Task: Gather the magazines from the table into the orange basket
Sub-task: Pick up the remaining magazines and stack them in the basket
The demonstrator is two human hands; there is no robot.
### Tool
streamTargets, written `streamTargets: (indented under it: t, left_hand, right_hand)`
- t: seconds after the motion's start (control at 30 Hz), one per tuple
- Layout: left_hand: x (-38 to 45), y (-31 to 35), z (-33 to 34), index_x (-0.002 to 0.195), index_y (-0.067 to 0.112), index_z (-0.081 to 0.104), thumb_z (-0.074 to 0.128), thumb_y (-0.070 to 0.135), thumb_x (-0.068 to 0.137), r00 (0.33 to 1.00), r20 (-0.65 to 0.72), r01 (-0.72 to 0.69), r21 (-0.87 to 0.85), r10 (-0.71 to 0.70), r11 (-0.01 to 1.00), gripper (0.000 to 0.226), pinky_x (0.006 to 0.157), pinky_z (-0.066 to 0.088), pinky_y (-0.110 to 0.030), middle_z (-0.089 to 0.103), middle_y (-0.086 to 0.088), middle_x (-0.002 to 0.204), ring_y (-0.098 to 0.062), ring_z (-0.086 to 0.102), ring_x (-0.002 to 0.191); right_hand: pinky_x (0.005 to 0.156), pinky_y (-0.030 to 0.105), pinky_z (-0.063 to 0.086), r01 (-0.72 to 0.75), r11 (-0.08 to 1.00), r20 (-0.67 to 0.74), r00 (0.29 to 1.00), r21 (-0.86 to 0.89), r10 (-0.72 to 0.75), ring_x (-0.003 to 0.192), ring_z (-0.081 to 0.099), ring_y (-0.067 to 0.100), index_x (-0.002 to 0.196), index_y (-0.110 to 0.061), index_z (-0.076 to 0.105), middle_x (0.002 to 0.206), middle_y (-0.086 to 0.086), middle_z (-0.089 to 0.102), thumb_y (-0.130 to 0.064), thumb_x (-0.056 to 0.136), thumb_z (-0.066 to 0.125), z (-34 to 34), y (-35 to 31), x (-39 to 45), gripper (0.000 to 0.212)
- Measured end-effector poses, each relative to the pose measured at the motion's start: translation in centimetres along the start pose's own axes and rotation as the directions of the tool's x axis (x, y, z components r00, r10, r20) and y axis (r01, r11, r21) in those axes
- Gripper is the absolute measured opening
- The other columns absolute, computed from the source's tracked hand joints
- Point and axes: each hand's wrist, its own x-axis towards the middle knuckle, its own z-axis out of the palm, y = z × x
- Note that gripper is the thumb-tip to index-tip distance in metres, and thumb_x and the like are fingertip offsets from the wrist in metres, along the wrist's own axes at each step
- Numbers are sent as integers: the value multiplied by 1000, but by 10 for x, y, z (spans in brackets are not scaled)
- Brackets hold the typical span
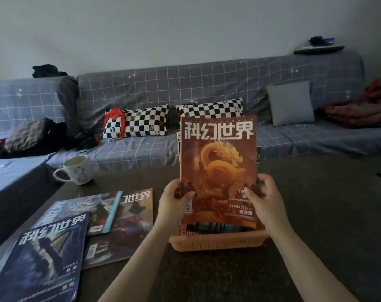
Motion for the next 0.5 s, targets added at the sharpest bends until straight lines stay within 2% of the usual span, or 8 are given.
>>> streamTargets:
  t: [0.07, 0.1, 0.17, 0.23, 0.3, 0.37, 0.43, 0.5]
  left_hand:
    - [8, -5, 12, 103, 34, 59, 68, 21, 88, 1000, 4, -18, 208, 18, 978, 22, 86, 50, -24, 59, 7, 119, -12, 59, 105]
    - [9, -8, 17, 112, 27, 60, 69, 20, 87, 1000, -4, -23, 285, 26, 958, 28, 88, 43, -18, 53, 8, 123, -11, 54, 110]
    - [11, -13, 23, 126, 21, 56, 69, 18, 87, 999, -20, -34, 357, 44, 933, 41, 91, 33, -10, 44, 4, 132, -8, 44, 114]
    - [11, -17, 25, 130, 21, 52, 69, 16, 87, 998, -12, -53, 377, 62, 925, 47, 82, 32, 1, 42, 6, 133, 0, 37, 106]
    - [12, -19, 28, 134, 23, 48, 69, 18, 87, 997, -27, -56, 378, 71, 924, 52, 76, 33, 0, 43, 10, 126, 3, 37, 103]
    - [15, -20, 30, 131, 25, 48, 70, 19, 86, 995, -70, -47, 337, 75, 940, 50, 73, 34, -1, 44, 15, 118, 3, 43, 101]
    - [16, -17, 31, 124, 27, 47, 69, 17, 87, 993, -113, 5, 213, 19, 977, 44, 64, 39, -6, 52, 12, 114, 1, 53, 92]
    - [16, -18, 32, 119, 31, 41, 68, 15, 88, 989, -144, 36, 96, -22, 995, 44, 60, 41, -10, 57, 8, 104, 1, 56, 85]
  right_hand:
    - [68, 30, 52, -14, 985, -45, 999, -172, 6, 87, 61, 14, 107, -27, 44, 111, 3, 58, -22, 88, 62, 0, 9, 8, 27]
    - [75, 33, 52, -26, 967, -77, 997, -255, 6, 96, 59, 18, 107, -25, 46, 116, 5, 54, -21, 87, 64, 2, 14, 12, 27]
    - [91, 40, 48, -58, 933, -117, 993, -355, 17, 118, 49, 24, 112, -19, 49, 128, 8, 43, -18, 85, 66, 4, 22, 15, 32]
    - [88, 38, 48, -105, 932, -113, 991, -348, 70, 119, 50, 25, 119, -16, 46, 131, 9, 45, -15, 87, 63, 7, 27, 17, 37]
    - [72, 29, 49, -146, 936, -89, 988, -320, 124, 107, 60, 24, 124, -16, 40, 124, 9, 55, -15, 90, 58, 10, 30, 19, 38]
    - [65, 25, 49, -142, 940, -98, 988, -310, 117, 101, 64, 23, 123, -18, 37, 122, 9, 58, -17, 91, 57, 11, 32, 20, 38]
    - [64, 25, 50, -110, 943, -115, 990, -314, 77, 99, 65, 23, 122, -19, 36, 122, 9, 59, -19, 91, 57, 13, 31, 21, 37]
    - [72, 32, 56, -56, 940, -120, 993, -336, 16, 101, 65, 22, 123, -20, 37, 123, 9, 60, -20, 92, 57, 15, 32, 21, 38]
